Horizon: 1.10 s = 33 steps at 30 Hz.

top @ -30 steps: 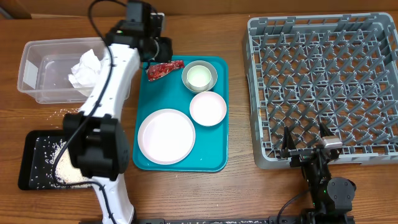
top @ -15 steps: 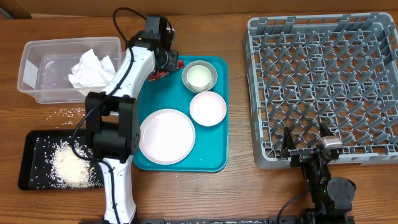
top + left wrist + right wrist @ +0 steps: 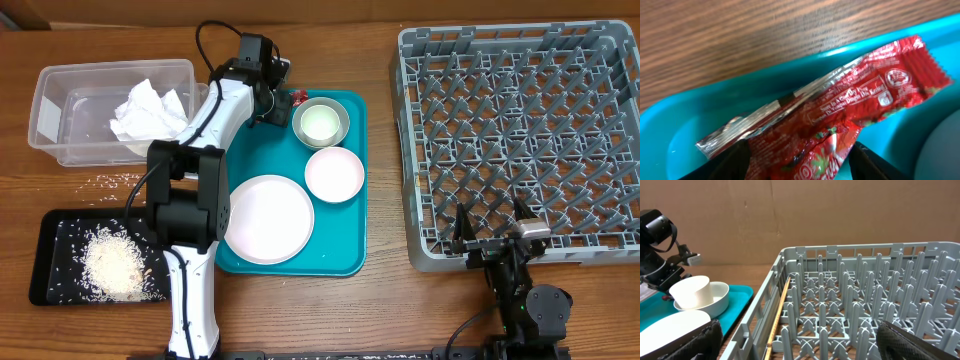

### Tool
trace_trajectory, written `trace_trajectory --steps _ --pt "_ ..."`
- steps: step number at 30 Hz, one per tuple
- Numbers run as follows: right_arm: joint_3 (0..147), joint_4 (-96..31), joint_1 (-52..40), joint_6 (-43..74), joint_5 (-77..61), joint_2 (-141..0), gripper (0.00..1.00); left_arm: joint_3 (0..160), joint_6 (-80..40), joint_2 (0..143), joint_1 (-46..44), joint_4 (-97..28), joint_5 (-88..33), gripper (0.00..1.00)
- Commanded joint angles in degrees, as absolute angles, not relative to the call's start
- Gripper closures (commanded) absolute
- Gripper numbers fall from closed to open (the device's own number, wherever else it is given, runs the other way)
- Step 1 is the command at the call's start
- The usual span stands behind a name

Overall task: Sort waste into correct bins and load items into the dishwasher
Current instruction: 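Move the left gripper to the red wrapper and grasp it, then carry the red wrapper into the clear bin and release it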

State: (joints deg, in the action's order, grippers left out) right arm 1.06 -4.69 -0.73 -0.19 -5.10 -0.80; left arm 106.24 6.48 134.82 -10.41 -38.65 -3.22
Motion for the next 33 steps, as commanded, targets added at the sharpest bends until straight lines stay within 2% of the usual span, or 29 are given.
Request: trace_trajectory --steps 1,4,6,9,16,23,28,33 --pt "0.47 -4.43 -0.36 -0.25 -4.78 -0.16 0.00 106.65 7.92 137.32 -10.44 -38.92 -4.08 0.35" --pt "0.47 -4.40 -0.36 -0.25 -4.78 -0.16 0.00 106.65 7.90 138.41 -10.44 -40.05 -4.08 0.44" --pt "0.47 -4.40 -0.36 -0.25 -4.78 -0.16 0.00 106.65 7.92 138.47 -10.44 -40.75 -3.99 0.68" --pt "0.47 -4.40 -0.36 -0.25 -4.78 -0.16 0.00 106.78 7.38 137.58 -10.44 -41.63 -4.03 0.95" --pt "0.47 -4.43 -0.36 -0.25 -4.78 -0.16 0.00 108.84 -1.83 131.02 -10.28 -43.51 -4.01 0.96" --pt "0.47 -4.43 -0.36 -0.25 -4.78 -0.16 0.00 110.43 -12.69 117.69 -8.95 -43.20 -2.20 0.96" --pt "0.47 -4.43 -0.36 -0.25 -4.78 -0.16 0.00 110.43 -23.57 109.89 -5.06 -45.56 7.77 0.96" --pt "0.47 -4.40 -0.36 -0.25 -4.78 -0.16 0.00 110.30 -30.28 108.75 0.93 -51.35 8.82 0.96"
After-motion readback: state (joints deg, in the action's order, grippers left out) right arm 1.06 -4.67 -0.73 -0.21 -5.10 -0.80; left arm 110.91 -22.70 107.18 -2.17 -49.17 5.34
